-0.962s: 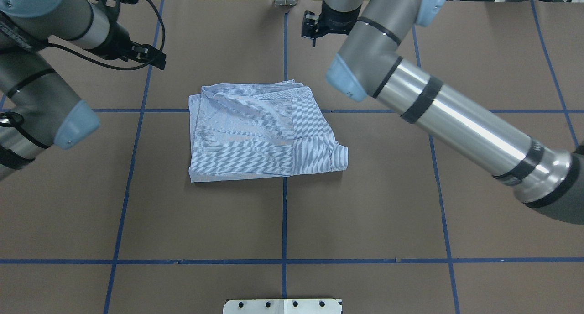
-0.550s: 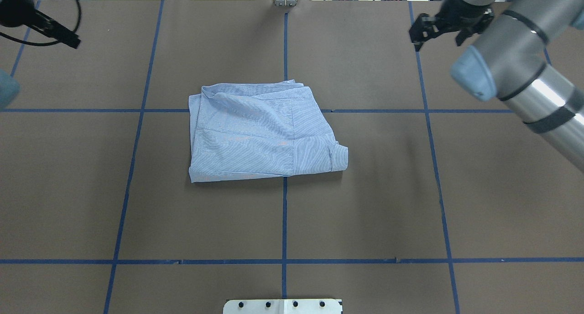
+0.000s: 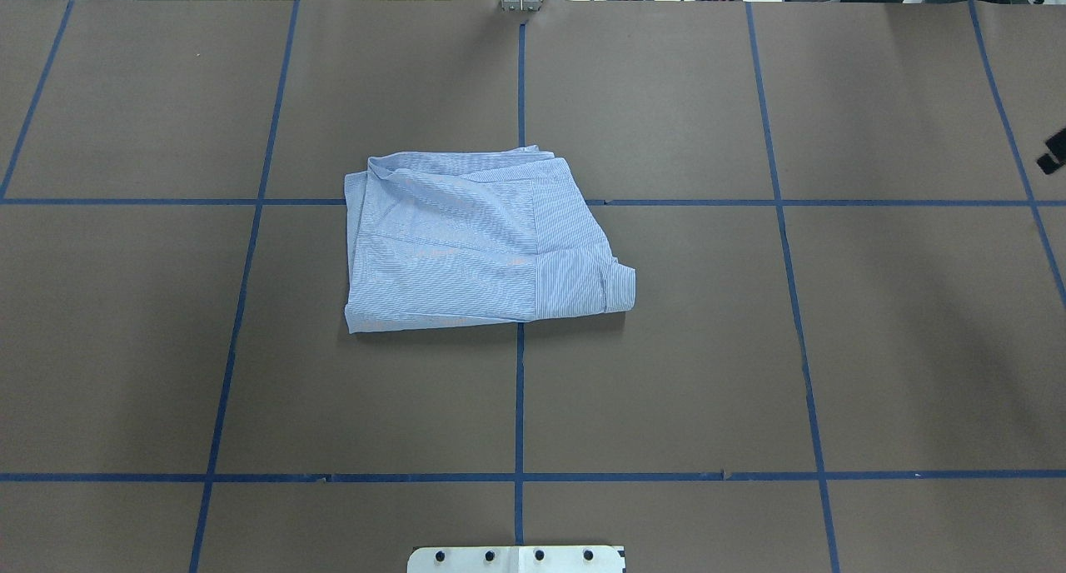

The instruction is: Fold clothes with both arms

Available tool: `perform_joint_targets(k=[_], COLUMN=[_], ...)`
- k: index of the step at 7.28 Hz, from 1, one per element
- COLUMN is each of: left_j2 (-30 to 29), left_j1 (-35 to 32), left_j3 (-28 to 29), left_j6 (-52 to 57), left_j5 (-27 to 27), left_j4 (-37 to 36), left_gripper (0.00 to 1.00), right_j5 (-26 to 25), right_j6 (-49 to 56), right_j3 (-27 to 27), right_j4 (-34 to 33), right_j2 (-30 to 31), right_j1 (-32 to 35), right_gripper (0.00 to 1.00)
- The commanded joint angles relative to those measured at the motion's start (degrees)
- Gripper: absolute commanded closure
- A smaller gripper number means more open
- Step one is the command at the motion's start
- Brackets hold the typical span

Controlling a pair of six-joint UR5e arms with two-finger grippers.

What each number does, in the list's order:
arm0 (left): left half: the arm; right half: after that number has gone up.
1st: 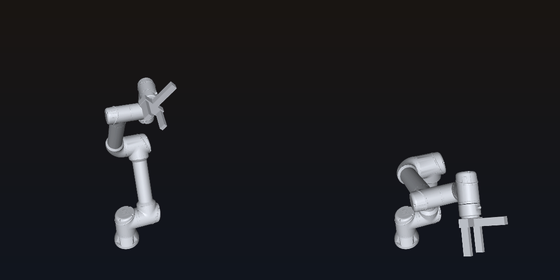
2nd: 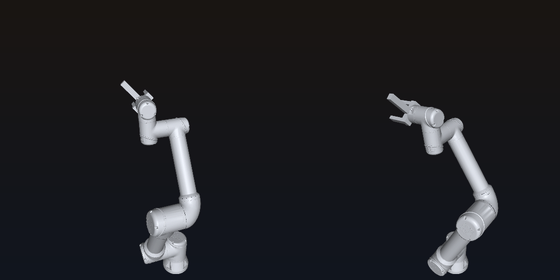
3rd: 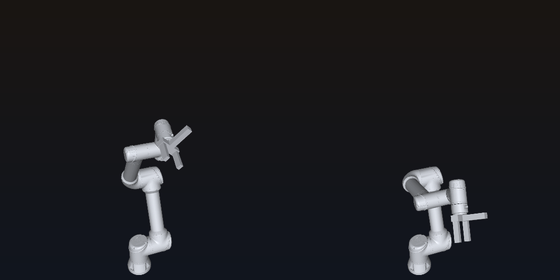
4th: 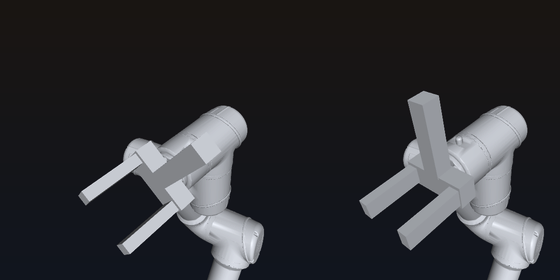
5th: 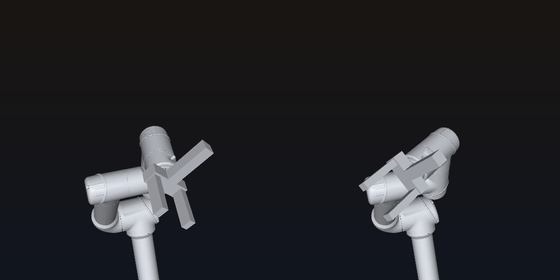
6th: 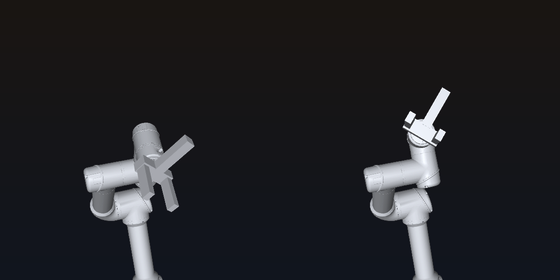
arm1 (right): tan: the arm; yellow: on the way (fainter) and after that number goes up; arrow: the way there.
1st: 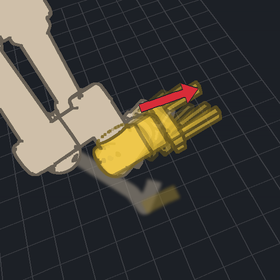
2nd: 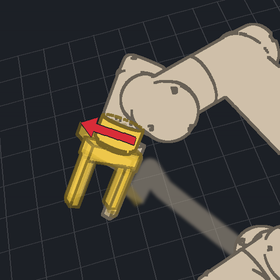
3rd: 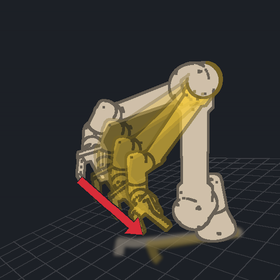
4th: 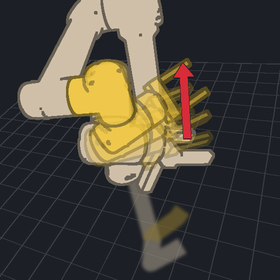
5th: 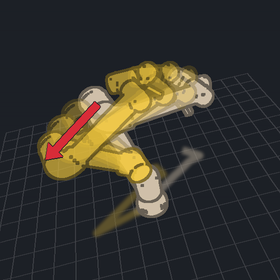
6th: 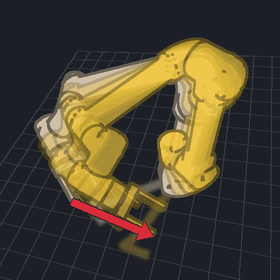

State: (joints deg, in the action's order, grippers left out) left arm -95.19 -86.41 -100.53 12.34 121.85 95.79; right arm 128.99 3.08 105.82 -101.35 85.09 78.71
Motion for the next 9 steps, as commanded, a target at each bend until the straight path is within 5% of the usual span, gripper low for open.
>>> perform_joint_targets(k=[1, 5, 7, 9], left_j2=[6.22, 9.4, 14.05, 14.06], left_j1=[-2.0, -4.12, -6.91, -7.19], left_j3=[-0.01, 1.81, 1.65, 0.18], left_j6=[1.02, 0.67, 1.02, 0.67], left_j5=[0.05, 4.88, 13.71, 13.94], left_j4=[0.18, -2.63, -1.32, -1.92], left_gripper=[0.0, 0.0, 0.0, 0.0], right_j5=[2.05, 2.5, 2.67, 2.33], right_j6=[2.73, 0.79, 0.17, -0.45], right_j3=[-0.34, -0.52, -0.7, -0.17], right_j4=[11.37, 12.4, 12.4, 12.05], right_j2=[13.55, 17.73, 17.74, 17.21], right_j1=[3.81, 5.84, 8.64, 8.83], right_gripper=[0.0, 0.0, 0.0, 0.0])
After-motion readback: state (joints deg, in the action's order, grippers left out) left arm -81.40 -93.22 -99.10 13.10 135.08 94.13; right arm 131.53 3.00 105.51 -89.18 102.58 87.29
